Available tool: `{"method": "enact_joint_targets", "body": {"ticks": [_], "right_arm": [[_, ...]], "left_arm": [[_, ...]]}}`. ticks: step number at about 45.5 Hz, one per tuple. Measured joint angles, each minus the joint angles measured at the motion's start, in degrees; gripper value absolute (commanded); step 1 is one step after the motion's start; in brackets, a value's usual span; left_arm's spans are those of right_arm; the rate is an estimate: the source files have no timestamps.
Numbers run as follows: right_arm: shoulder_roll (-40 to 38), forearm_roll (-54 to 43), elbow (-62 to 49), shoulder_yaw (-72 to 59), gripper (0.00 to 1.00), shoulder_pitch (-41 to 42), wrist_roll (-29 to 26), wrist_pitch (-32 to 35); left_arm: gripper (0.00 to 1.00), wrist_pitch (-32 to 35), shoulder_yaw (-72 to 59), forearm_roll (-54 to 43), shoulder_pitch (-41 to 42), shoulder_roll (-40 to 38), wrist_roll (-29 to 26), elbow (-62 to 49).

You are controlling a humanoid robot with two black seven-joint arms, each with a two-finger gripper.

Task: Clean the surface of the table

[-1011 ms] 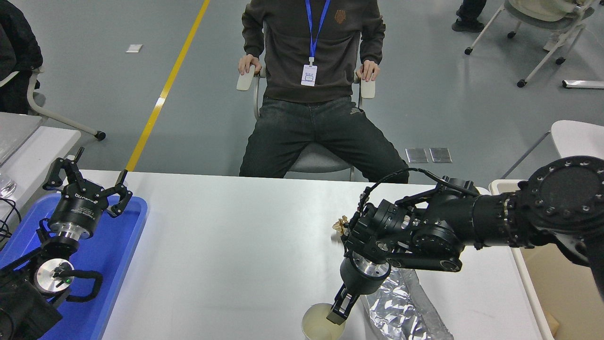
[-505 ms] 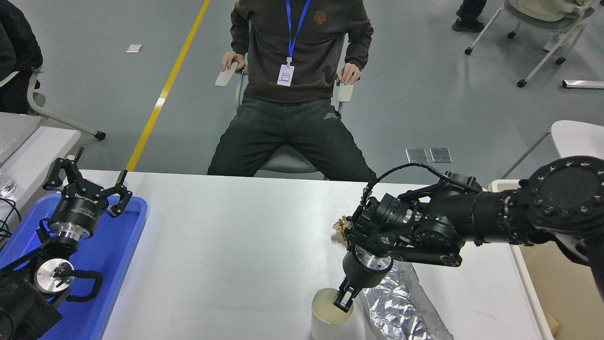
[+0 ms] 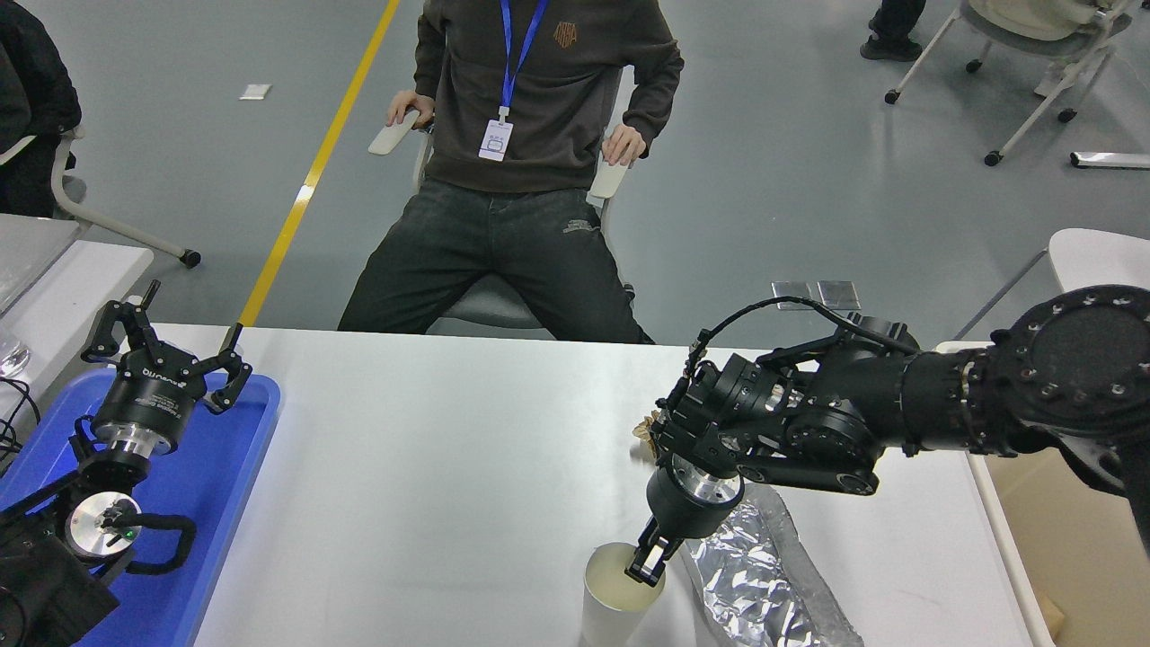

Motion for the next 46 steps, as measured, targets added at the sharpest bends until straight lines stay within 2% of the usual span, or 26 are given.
{"method": "enact_joint_targets", "body": {"ticks": [21,36,46], "right_arm": [[-4.16,7.93,-0.65,12.98,0.0,2.7,1.14,0.02],[-8.73,11.99,-2.51,25.19,0.0,-0.51,0.92,-0.66],[-10.13,18.5,-7.37,29.94,0.0,-2.71,0.82,-1.75]], "left_arm": [[1.0,0.0,0.0,0.0,0.0,0.0,0.0,-0.03],[1.0,0.0,0.0,-0.01,0.0,0.0,0.0,-0.03],[1.0,0.0,0.0,0.0,0.0,0.0,0.0,-0.02]]}}
